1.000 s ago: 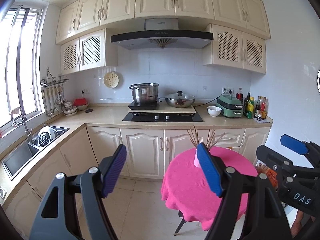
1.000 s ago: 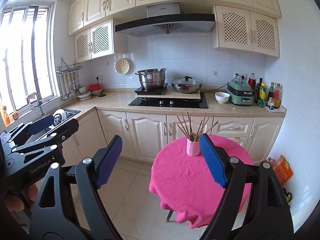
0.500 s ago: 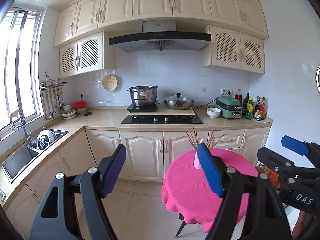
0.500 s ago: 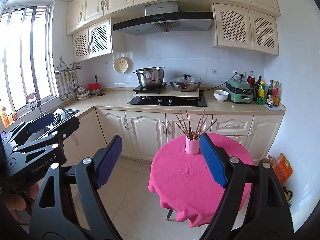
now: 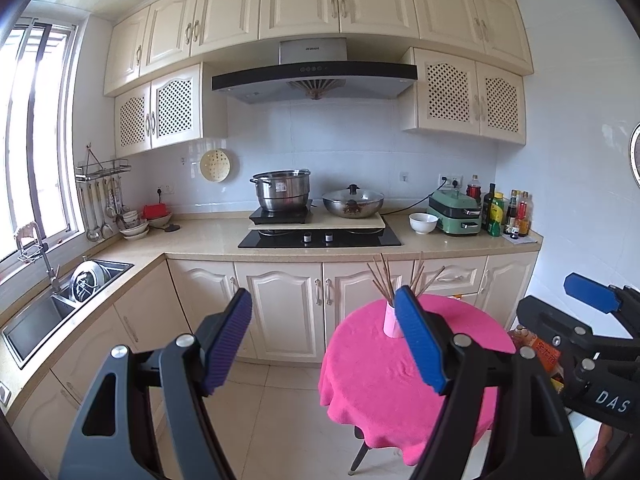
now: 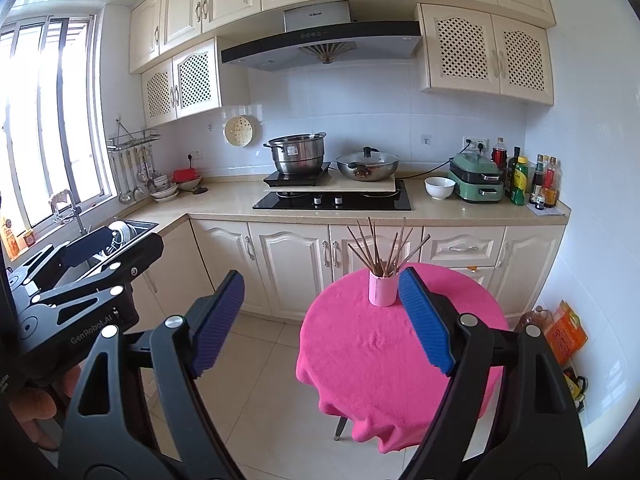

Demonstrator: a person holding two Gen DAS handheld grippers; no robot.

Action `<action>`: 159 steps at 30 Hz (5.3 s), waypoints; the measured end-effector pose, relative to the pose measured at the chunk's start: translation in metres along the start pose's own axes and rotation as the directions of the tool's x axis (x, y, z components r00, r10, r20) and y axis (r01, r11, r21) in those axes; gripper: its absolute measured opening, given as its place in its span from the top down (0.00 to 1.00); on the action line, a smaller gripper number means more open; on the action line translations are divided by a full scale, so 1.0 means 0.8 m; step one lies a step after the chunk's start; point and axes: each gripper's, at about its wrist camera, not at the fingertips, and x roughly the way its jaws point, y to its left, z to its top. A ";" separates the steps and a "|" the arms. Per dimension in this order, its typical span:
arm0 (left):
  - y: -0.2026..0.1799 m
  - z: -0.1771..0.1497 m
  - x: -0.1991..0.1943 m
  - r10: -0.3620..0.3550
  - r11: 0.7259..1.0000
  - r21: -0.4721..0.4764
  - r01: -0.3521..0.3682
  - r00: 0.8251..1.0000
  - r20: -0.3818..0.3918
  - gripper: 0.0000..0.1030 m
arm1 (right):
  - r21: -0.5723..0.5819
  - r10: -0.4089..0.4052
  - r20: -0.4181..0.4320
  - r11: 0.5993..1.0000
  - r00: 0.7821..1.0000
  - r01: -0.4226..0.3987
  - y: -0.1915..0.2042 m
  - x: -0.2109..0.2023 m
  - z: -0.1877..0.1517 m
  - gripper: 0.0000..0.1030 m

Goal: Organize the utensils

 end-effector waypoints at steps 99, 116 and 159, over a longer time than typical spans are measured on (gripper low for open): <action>-0.032 0.003 0.008 -0.052 0.998 0.030 0.052 0.999 -0.008 0.29 | 0.038 -0.009 -0.005 0.999 1.000 0.009 -0.017 -0.006 0.001 0.24; -0.031 0.006 0.010 -0.062 0.997 0.034 0.062 0.998 -0.009 0.29 | 0.050 -0.019 -0.005 0.999 1.000 0.019 -0.016 -0.006 0.001 0.24; -0.032 0.007 0.007 -0.065 0.997 0.036 0.065 0.998 -0.008 0.29 | 0.051 -0.014 0.001 0.999 1.000 0.014 -0.014 -0.009 -0.001 0.24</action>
